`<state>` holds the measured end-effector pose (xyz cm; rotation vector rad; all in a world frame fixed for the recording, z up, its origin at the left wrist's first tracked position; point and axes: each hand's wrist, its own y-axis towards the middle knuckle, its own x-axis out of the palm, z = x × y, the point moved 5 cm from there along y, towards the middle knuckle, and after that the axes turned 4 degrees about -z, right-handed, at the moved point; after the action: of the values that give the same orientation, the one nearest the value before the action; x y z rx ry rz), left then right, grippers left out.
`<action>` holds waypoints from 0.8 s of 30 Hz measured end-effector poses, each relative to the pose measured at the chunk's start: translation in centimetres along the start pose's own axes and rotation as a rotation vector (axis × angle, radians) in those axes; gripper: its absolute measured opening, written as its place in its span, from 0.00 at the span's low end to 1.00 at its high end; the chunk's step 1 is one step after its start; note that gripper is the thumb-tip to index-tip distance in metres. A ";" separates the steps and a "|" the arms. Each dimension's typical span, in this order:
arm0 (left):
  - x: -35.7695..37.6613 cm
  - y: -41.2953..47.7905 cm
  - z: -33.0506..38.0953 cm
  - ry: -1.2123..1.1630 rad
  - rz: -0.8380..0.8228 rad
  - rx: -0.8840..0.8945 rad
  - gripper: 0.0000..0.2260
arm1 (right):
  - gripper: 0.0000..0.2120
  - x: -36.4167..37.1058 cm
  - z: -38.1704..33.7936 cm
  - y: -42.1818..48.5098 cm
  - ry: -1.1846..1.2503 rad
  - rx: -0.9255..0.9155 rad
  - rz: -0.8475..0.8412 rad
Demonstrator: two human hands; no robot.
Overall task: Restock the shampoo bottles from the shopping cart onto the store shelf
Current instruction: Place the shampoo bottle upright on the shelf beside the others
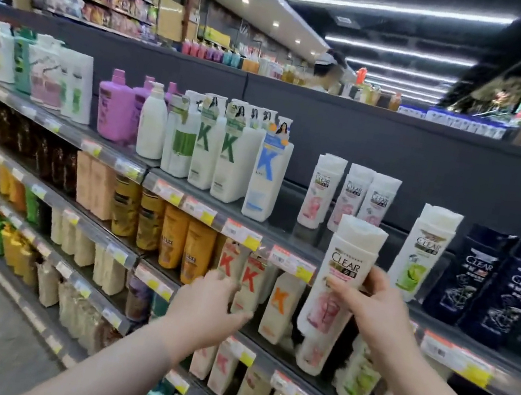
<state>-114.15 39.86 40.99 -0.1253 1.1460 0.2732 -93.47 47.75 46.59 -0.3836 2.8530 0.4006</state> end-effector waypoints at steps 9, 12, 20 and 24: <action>-1.7 12.5 3.1 -0.012 0.059 0.185 0.27 | 0.15 -1.5 -0.6 12.7 0.034 -0.060 0.140; -1.5 15.5 4.2 -0.037 0.033 0.207 0.28 | 0.14 -1.3 0.1 16.3 0.022 -0.054 0.170; 0.1 21.1 5.9 -0.081 -0.140 0.298 0.28 | 0.15 -0.9 2.6 22.0 0.001 0.043 0.227; 0.9 22.9 6.1 -0.067 -0.217 0.354 0.29 | 0.17 -0.3 3.9 22.9 -0.047 0.083 0.189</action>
<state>-114.80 63.44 43.62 0.0714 1.0868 -0.1189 -98.98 70.22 48.45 -0.0874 2.8582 0.3188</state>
